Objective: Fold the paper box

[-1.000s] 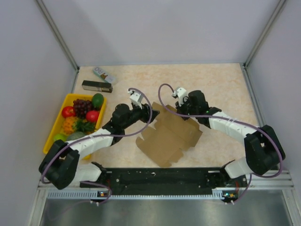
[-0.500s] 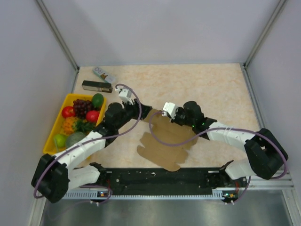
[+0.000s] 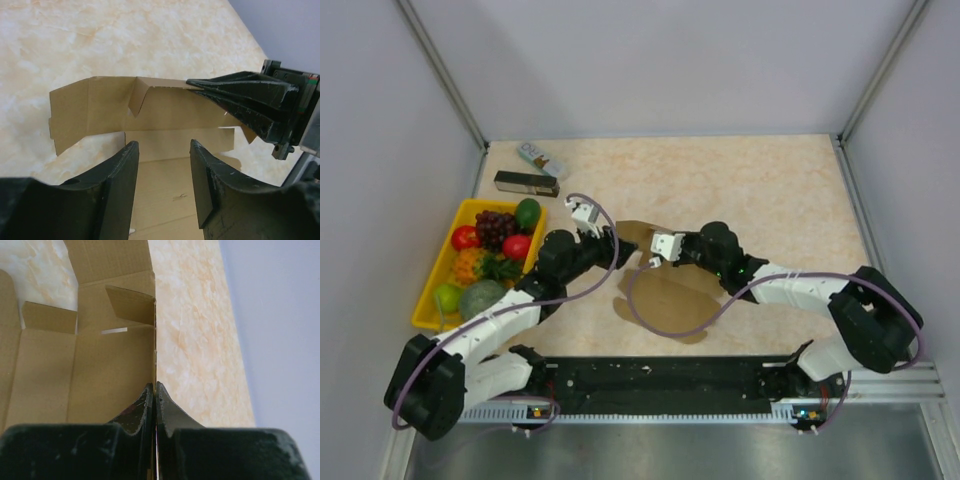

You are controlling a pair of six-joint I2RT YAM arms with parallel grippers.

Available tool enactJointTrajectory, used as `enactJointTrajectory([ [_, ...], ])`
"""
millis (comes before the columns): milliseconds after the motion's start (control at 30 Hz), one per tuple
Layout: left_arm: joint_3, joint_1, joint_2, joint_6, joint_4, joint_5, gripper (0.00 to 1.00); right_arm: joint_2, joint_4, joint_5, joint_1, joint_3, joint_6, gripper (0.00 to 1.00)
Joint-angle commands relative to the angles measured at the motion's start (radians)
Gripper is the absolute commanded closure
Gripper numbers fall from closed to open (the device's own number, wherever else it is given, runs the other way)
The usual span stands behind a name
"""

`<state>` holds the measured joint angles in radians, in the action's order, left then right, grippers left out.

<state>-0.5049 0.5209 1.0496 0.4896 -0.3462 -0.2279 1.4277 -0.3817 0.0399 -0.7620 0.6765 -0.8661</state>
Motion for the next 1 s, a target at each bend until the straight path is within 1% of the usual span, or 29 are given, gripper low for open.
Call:
enactJointTrajectory([
  [0,0.045,0.014,0.035,-0.195,-0.187,-0.01,0.5,0.025,-0.161,-0.032,-0.028,-0.028,-0.097,1.0],
  [67,0.071,0.018,0.039,-0.244,-0.23,0.002,0.51,0.039,-0.206,-0.031,-0.028,-0.04,-0.111,1.0],
  [100,0.098,0.019,0.049,-0.259,-0.287,0.005,0.52,0.042,-0.218,-0.029,-0.03,-0.046,-0.114,1.0],
  [233,0.108,0.028,0.096,-0.33,-0.347,0.044,0.52,0.053,-0.237,-0.009,-0.036,-0.055,-0.12,1.0],
  [367,0.062,0.031,0.202,-0.378,-0.363,-0.014,0.5,0.045,-0.221,0.003,-0.04,-0.046,-0.117,1.0],
  [433,0.045,0.031,0.225,-0.385,-0.379,-0.031,0.5,0.039,-0.186,0.006,-0.045,-0.035,-0.117,1.0],
  [500,0.052,0.031,0.239,-0.384,-0.433,-0.034,0.51,0.033,-0.178,0.006,-0.046,-0.031,-0.117,1.0],
  [567,0.04,0.031,0.266,-0.387,-0.429,-0.002,0.52,0.034,-0.172,0.009,-0.048,-0.028,-0.111,1.0],
  [600,0.022,0.033,0.274,-0.385,-0.425,0.004,0.55,0.037,-0.172,0.006,-0.053,-0.028,-0.109,1.0],
  [667,0.014,0.034,0.297,-0.385,-0.448,0.018,0.57,0.042,-0.175,-0.001,-0.059,-0.028,-0.109,1.0],
  [800,-0.01,0.041,0.334,-0.405,-0.447,0.025,0.58,0.048,-0.184,-0.009,-0.068,-0.023,-0.109,1.0],
  [967,-0.038,0.044,0.363,-0.43,-0.415,0.03,0.65,0.05,-0.183,-0.011,-0.068,-0.002,-0.111,1.0],
])
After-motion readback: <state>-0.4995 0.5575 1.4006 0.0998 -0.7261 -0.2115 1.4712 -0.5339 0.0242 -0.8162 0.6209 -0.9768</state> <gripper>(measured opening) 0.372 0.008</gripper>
